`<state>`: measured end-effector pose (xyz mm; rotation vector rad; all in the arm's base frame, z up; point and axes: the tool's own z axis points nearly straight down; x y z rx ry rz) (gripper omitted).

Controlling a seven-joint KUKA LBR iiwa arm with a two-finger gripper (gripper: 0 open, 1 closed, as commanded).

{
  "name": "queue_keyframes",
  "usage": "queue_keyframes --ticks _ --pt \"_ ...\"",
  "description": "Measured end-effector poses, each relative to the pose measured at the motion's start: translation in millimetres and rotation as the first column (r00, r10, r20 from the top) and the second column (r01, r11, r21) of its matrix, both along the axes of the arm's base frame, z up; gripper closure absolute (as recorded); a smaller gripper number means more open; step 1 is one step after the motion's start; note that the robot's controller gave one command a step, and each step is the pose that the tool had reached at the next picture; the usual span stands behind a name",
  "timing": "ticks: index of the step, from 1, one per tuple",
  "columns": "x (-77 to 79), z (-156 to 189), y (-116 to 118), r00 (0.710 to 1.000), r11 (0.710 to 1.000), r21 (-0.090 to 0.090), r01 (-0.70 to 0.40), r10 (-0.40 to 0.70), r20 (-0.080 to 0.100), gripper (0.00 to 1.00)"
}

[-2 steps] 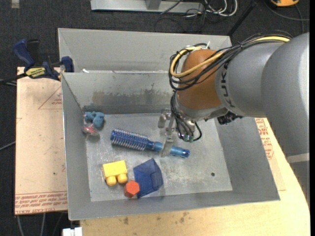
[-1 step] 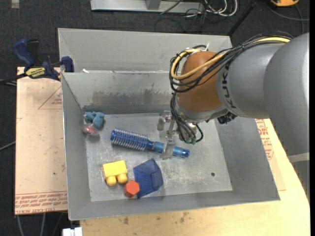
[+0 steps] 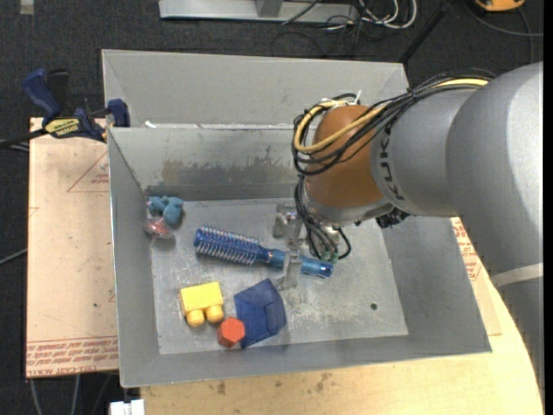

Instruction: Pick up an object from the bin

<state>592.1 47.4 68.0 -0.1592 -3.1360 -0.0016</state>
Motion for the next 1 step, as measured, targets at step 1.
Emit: queue_keyframes --ticks 1 --pt "0.7 0.3 0.5 1.0 1.0 0.001 0.0 0.0 0.001 0.0"
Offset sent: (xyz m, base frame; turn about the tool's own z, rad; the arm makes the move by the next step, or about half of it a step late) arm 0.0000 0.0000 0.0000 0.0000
